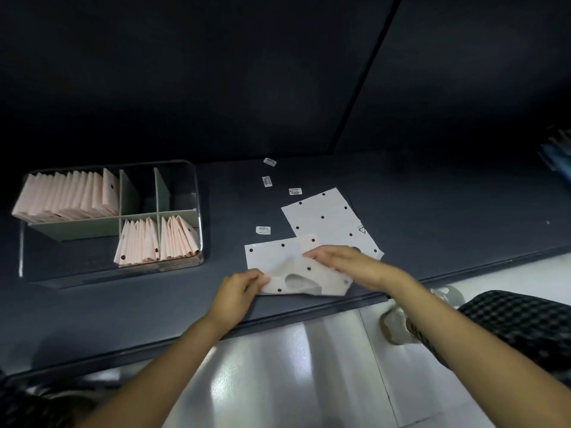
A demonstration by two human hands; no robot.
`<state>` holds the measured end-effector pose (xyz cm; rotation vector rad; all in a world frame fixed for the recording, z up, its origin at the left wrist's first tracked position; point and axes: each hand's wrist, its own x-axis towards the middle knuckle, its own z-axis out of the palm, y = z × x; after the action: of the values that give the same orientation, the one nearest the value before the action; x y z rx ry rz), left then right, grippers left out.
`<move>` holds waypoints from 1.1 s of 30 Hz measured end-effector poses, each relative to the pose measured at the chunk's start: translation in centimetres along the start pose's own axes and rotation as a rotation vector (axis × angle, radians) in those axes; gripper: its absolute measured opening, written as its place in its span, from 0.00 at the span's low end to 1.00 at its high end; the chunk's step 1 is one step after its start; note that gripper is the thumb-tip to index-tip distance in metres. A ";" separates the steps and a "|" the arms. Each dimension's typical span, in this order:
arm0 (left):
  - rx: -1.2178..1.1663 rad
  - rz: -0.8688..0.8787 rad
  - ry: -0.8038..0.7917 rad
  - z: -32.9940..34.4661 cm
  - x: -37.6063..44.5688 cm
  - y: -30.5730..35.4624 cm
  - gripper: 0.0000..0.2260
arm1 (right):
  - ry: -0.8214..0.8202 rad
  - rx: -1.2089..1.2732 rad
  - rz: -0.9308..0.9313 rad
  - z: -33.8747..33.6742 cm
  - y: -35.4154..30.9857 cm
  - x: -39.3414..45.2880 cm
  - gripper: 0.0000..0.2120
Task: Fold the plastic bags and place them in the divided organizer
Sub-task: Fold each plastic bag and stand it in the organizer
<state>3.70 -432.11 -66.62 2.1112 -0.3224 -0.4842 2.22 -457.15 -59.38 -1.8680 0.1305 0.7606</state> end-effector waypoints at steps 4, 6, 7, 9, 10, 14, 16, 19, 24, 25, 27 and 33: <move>-0.346 -0.243 0.026 0.4 1.1 -1.4 0.16 | 0.040 0.358 0.008 -1.5 2.5 1.0 0.15; -0.409 -0.300 0.034 0.6 1.3 -1.7 0.15 | 0.231 0.294 0.077 -0.7 3.1 2.4 0.06; -0.419 -0.318 0.053 0.7 1.4 -1.6 0.13 | 0.326 0.232 0.116 -0.2 3.3 3.1 0.09; -0.397 -0.359 0.089 0.6 1.6 -0.9 0.11 | 0.422 0.104 0.146 0.4 3.5 4.3 0.12; -0.324 -0.373 0.115 0.6 1.6 -0.4 0.09 | 0.435 0.041 0.147 0.6 3.5 4.7 0.14; 0.115 -0.233 0.405 0.6 0.0 1.7 0.09 | 0.474 -0.182 0.178 1.1 3.3 6.2 0.20; 0.329 0.048 0.408 0.9 -1.0 2.3 0.10 | 0.492 -0.251 0.204 1.1 3.4 6.6 0.19; 0.593 0.375 0.141 2.4 -2.0 1.8 0.17 | 0.523 -0.280 0.219 1.1 3.7 7.1 0.15; 0.895 0.318 -0.114 3.6 -3.2 -0.9 0.34 | 0.547 -0.320 0.264 1.1 3.4 7.5 0.17; 0.922 0.318 -0.120 3.5 -3.3 -1.1 0.35 | 0.567 -0.341 0.269 1.3 3.2 7.3 0.17; 0.937 0.299 -0.139 3.5 -3.4 -1.1 0.35 | 0.681 -0.487 0.229 1.9 3.2 6.3 0.16; 0.912 0.274 -0.146 3.4 -3.1 -0.9 0.35 | 0.513 -1.036 -0.561 4.2 4.7 2.0 0.14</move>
<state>-0.55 -432.83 -68.45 2.8354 -1.0598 -0.3555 -0.03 -454.97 -65.20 -2.8508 -0.5504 -0.1302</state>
